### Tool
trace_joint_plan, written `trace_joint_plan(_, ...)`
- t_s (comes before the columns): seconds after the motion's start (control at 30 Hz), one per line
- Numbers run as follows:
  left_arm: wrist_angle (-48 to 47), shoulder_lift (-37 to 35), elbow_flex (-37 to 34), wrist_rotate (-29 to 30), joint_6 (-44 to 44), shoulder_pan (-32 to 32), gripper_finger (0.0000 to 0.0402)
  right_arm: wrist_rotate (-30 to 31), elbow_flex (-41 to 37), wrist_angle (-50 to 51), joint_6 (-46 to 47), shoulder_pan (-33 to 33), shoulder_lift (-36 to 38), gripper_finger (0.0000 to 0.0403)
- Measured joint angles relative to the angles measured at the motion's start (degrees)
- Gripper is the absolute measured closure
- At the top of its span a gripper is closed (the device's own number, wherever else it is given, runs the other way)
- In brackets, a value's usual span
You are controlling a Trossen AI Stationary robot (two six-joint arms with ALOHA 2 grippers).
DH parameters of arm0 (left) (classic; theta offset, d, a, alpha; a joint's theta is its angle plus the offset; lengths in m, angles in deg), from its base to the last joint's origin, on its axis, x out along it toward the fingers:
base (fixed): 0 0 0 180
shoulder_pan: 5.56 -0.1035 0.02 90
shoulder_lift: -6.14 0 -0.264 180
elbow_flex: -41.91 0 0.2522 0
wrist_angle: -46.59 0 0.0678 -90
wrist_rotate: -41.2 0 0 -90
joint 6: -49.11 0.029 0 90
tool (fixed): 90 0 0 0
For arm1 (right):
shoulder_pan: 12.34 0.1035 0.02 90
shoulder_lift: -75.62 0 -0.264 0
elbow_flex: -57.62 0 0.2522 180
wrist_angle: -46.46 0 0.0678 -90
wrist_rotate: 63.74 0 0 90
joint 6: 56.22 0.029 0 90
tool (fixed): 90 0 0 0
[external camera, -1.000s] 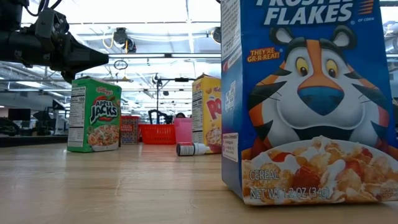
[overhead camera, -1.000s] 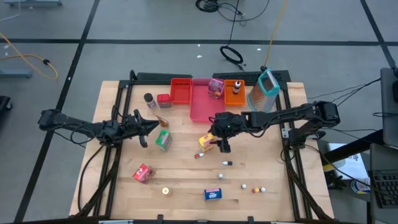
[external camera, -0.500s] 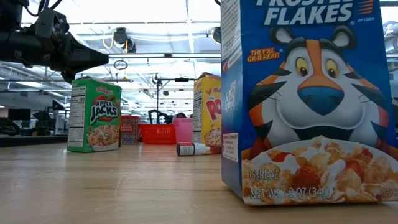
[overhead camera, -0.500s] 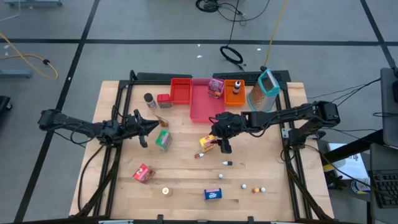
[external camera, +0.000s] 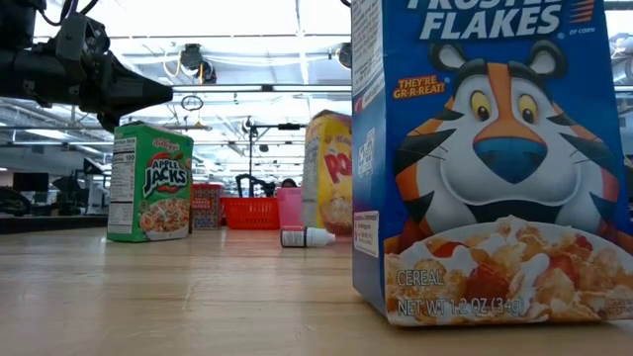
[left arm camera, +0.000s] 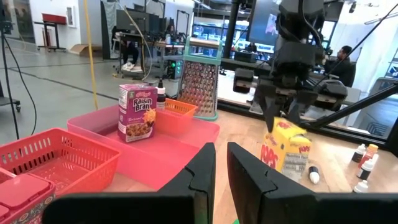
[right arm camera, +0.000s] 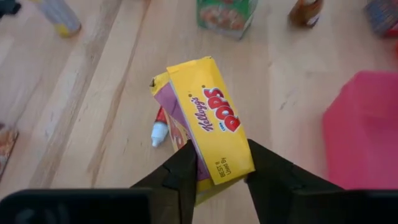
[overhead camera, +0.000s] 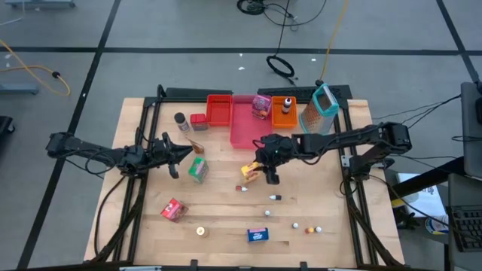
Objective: Pick & Place Kitchen Items
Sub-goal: Put the yellow cereal box into the pink bin
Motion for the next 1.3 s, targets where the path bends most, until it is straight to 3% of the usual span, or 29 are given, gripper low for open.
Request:
trace_joint_plan(0.43,0.1,0.0,0.0,0.0,0.0,0.0,0.0362,0.3,6.7,6.4,0.0,-7.1,6.1,0.0295)
trace_joint_plan(0.63,0.5,0.7,0.0,0.2,-0.1,0.0,0.0362,4.2,7.7,8.8,-0.3,-11.1,8.6,0.0304)
trace_joint_plan(1.3,1.6,1.2,0.0,0.0,0.0,0.0,0.0362,4.4,7.6,7.5,-0.4,-24.7,7.6,0.0299)
